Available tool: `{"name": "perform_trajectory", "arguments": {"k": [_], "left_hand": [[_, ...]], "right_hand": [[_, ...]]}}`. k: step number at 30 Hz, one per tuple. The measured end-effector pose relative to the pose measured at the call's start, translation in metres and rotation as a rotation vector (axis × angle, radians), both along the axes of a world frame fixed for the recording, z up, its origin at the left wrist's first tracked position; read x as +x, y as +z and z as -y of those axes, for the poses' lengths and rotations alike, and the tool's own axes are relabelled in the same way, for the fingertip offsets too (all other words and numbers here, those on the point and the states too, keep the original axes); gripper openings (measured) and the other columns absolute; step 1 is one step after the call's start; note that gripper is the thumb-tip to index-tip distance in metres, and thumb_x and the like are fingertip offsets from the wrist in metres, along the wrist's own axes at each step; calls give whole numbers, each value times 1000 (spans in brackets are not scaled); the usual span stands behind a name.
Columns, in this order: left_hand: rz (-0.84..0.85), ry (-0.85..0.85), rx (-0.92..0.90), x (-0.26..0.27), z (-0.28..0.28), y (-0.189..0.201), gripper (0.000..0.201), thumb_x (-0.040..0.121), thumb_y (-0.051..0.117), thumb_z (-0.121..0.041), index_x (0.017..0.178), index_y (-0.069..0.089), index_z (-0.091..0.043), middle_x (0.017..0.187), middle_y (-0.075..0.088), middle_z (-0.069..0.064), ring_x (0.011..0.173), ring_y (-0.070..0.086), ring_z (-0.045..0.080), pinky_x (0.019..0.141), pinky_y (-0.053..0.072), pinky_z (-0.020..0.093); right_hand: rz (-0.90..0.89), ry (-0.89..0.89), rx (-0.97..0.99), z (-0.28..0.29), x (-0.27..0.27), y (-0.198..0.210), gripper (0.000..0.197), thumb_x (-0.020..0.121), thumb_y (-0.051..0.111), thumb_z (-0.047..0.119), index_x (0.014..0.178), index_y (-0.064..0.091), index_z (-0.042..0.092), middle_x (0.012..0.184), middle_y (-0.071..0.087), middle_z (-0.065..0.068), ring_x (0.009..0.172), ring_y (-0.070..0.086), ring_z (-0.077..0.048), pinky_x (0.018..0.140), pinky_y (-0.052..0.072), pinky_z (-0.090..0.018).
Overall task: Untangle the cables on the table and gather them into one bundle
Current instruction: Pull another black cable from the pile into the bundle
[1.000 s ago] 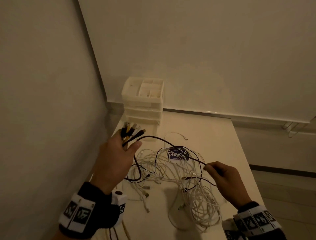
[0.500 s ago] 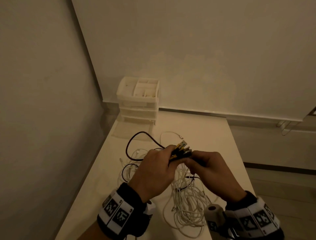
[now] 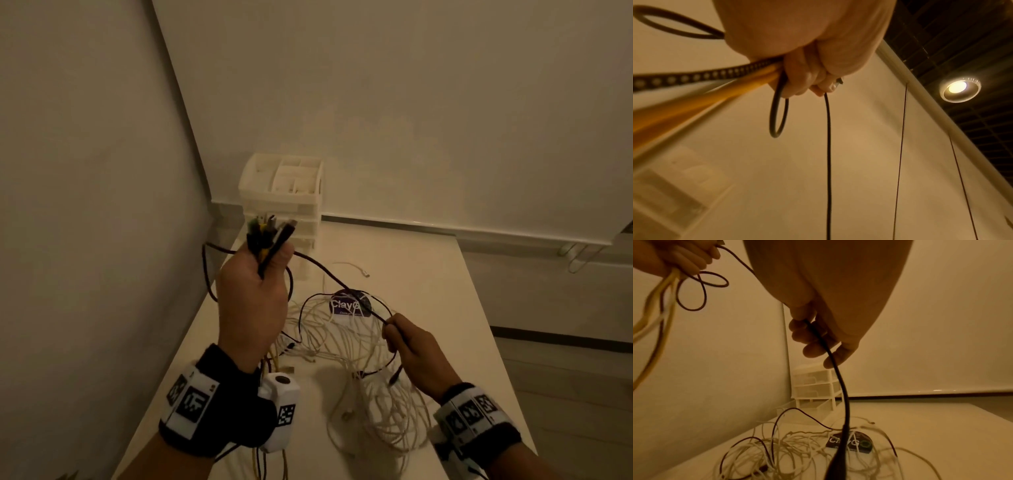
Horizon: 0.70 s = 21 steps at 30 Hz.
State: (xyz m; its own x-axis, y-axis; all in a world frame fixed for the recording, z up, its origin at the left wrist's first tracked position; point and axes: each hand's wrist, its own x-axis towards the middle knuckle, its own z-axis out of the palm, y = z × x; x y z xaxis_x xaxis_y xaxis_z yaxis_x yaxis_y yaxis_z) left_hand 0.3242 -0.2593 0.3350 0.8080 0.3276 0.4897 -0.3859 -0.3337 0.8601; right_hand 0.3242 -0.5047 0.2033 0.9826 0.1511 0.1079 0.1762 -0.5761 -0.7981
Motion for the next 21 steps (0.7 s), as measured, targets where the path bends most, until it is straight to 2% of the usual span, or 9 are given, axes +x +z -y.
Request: {"name": "perform_trajectory", "arguments": {"k": [2, 4, 6, 9, 11, 13, 15, 16, 21], "left_hand": [[-73, 5, -12, -1, -6, -6, 37, 81, 56, -47, 101, 68, -18, 78, 65, -13, 68, 59, 3, 60, 39, 4], [-121, 21, -23, -2, -9, -11, 24, 81, 59, -46, 96, 61, -27, 73, 61, -11, 64, 57, -4, 60, 39, 7], [-117, 11, 8, -7, -7, -15, 22, 85, 66, -33, 105, 63, -25, 69, 58, -14, 60, 55, -6, 62, 41, 8], [-127, -59, 76, -16, 2, -18, 35, 88, 68, -22, 123, 62, -23, 84, 64, -27, 77, 60, -15, 71, 41, 1], [-121, -61, 112, -22, 7, -19, 44, 89, 68, -24, 131, 57, -25, 82, 64, -34, 80, 60, -17, 72, 42, 0], [-76, -94, 133, -28, 11, -18, 51, 90, 66, -28, 139, 51, -30, 85, 68, -30, 75, 65, -6, 70, 49, 8], [-69, -198, 184, -33, 15, -15, 49, 90, 66, -31, 137, 52, -37, 87, 73, -13, 68, 67, 11, 65, 56, 23], [-97, -275, 217, -33, 17, -15, 44, 90, 67, -31, 132, 56, -38, 89, 73, -12, 69, 67, 13, 65, 56, 25], [-201, -570, 381, -31, 20, -18, 19, 93, 64, -25, 104, 65, -40, 80, 68, -23, 73, 63, 0, 64, 45, 14]], "right_hand": [[4, -54, 28, 2, 4, 0, 24, 102, 43, 18, 80, 53, 18, 65, 51, 0, 58, 46, -8, 59, 38, -25], [20, -110, 80, 1, 7, 8, 25, 102, 44, 17, 80, 56, 18, 62, 51, 2, 57, 46, -11, 59, 41, -29], [15, -122, 135, -3, 6, 20, 26, 102, 43, 18, 80, 58, 16, 58, 47, 7, 54, 42, -10, 55, 38, -27], [-55, -77, 276, -12, -4, 41, 28, 103, 42, 18, 82, 58, 7, 57, 39, 3, 52, 32, -12, 52, 30, -28], [-123, -44, 373, -17, -13, 54, 30, 103, 41, 17, 83, 57, 1, 58, 35, -2, 51, 29, -13, 50, 27, -28], [-166, -19, 412, -23, -21, 65, 30, 103, 41, 17, 84, 58, -1, 58, 33, -4, 50, 27, -14, 48, 25, -27], [-181, 6, 401, -28, -30, 72, 31, 103, 42, 19, 83, 59, 2, 56, 33, -3, 48, 27, -15, 47, 26, -28], [-180, 30, 383, -30, -34, 76, 31, 102, 43, 20, 82, 59, 4, 56, 34, -2, 48, 28, -15, 47, 27, -29], [-155, 211, 432, -42, -53, 103, 30, 101, 45, 26, 81, 61, 10, 54, 37, 3, 47, 32, -10, 48, 30, -25]]}}
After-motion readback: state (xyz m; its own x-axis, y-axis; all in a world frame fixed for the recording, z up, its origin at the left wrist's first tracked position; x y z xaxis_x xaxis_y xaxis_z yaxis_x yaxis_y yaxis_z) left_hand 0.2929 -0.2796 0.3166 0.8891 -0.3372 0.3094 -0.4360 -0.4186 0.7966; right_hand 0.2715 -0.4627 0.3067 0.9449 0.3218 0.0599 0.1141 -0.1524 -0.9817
